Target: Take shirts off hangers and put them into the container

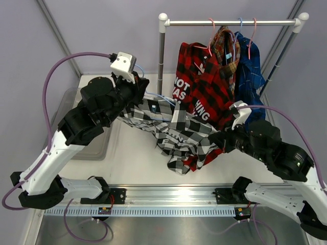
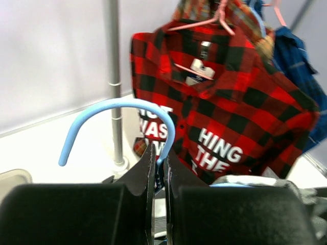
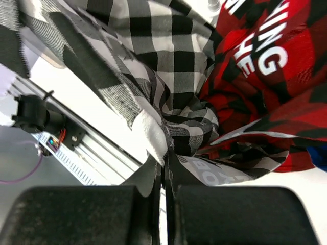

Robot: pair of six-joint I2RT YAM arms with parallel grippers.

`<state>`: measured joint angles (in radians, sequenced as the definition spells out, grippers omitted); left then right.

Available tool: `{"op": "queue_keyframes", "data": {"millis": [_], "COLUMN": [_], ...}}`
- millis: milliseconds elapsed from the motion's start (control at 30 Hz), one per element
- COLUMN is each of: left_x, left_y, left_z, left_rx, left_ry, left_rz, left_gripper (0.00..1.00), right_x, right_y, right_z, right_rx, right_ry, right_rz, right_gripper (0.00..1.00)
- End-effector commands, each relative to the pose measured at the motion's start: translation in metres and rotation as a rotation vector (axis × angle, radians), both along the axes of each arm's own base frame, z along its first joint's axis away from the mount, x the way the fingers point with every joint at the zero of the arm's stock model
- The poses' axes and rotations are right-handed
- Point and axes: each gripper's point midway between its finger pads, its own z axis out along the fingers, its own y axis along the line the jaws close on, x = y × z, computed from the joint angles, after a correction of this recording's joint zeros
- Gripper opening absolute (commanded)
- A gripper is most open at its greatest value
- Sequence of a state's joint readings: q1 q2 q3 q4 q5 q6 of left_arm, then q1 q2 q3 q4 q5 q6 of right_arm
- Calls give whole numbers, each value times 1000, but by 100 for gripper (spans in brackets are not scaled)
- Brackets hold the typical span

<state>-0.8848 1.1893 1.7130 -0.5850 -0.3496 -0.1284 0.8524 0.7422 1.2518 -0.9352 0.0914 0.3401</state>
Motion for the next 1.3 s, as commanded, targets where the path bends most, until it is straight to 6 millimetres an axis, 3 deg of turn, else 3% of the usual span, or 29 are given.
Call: {"op": "queue_keyframes", "data": {"millis": [0,133,233,267,300,400,433,500,567,667,700,767,833,900,933,967,1000,1033,1167,1267], "left_x": [18,26,18,7,-1,-27,-32,-45,-51,-62,-62,-61,-63,-55,-54,-51,-50,-52,-55,-65], "left_y": [51,93,97,104,97,93,90,88,83,71,69,67,73,74,76,74,75,76,73,70], "left_z": [33,41,56,66,73,92,94,102,101,98,94,77,66,42,34,22,17,17,7,10], "left_rx": [-31,-68,-142,-207,-239,-359,-374,-425,-440,-416,-405,-368,-362,-322,-306,-277,-268,-270,-245,-253], "left_ry": [-80,-104,-141,-152,-161,-168,-164,-158,-142,-119,-100,-52,-39,-4,12,28,33,28,30,14], "left_rz": [272,491,456,430,356,217,184,118,77,-12,-20,-13,5,48,61,69,76,71,43,-17], "left_gripper": [0,0,0,0,0,0,0,0,0,0,0,0,0,0,0,0,0,0,0,0], "right_x": [-6,-19,-24,-24,-23,-19,-14,-11,-3,8,11,9,10,14,15,14,18,15,22,32], "right_y": [-35,-78,-109,-115,-123,-106,-92,-58,-38,-19,-12,-15,-25,-41,-49,-55,-65,-77,-112,-124], "right_z": [8,29,26,23,17,-7,-26,-32,-52,-33,-14,26,69,86,110,119,122,138,144,140], "right_rx": [7,88,97,101,78,37,-10,34,3,79,150,257,309,267,280,277,258,285,230,165], "right_ry": [-23,-76,-73,-66,-61,4,47,77,124,108,66,-24,-114,-150,-190,-209,-221,-248,-295,-301], "right_rz": [-119,-248,-370,-406,-444,-412,-383,-277,-243,-235,-217,-199,-214,-274,-297,-311,-361,-393,-556,-651], "right_gripper": [0,0,0,0,0,0,0,0,0,0,0,0,0,0,0,0,0,0,0,0]}}
